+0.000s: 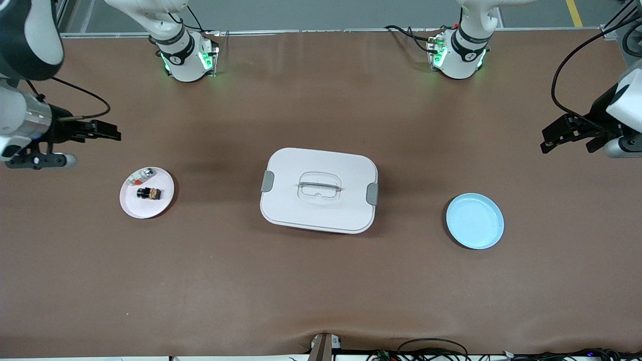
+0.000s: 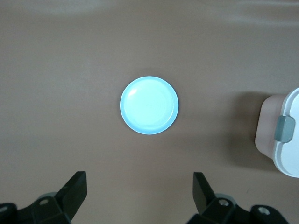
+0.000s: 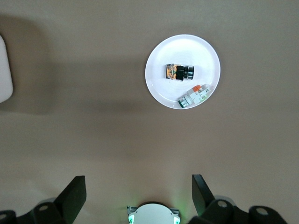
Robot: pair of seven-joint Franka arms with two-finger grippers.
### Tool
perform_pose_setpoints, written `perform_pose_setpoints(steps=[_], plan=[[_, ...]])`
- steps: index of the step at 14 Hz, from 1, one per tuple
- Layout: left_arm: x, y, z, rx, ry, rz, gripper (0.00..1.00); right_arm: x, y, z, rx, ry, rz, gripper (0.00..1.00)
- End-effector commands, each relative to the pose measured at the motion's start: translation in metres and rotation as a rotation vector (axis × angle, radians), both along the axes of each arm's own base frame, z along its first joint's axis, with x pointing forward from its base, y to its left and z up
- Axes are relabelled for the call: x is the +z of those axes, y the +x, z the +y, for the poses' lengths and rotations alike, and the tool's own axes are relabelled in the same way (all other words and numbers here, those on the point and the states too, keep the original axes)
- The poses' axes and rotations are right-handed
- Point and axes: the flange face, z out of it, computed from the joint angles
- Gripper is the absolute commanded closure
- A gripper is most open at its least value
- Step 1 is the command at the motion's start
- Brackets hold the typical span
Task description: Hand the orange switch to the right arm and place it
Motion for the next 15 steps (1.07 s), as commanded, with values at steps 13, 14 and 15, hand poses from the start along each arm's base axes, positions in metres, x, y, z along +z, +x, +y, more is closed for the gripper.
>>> perform_pose_setpoints(steps=[13,14,15], plan=[[0.002,0.002,-0.003,-0.029,0.019,0.010,0.00,0.063,0.004,-0.017,-0.092,-0.013,-0.050,0.00],[0.002,0.002,-0.003,-0.029,0.020,0.011,0.00,0.064,0.005,-0.016,-0.090,-0.014,-0.053,0.00],[0.001,0.002,-0.003,-0.029,0.018,0.014,0.00,0.072,0.005,-0.016,-0.088,-0.016,-0.070,0.00]])
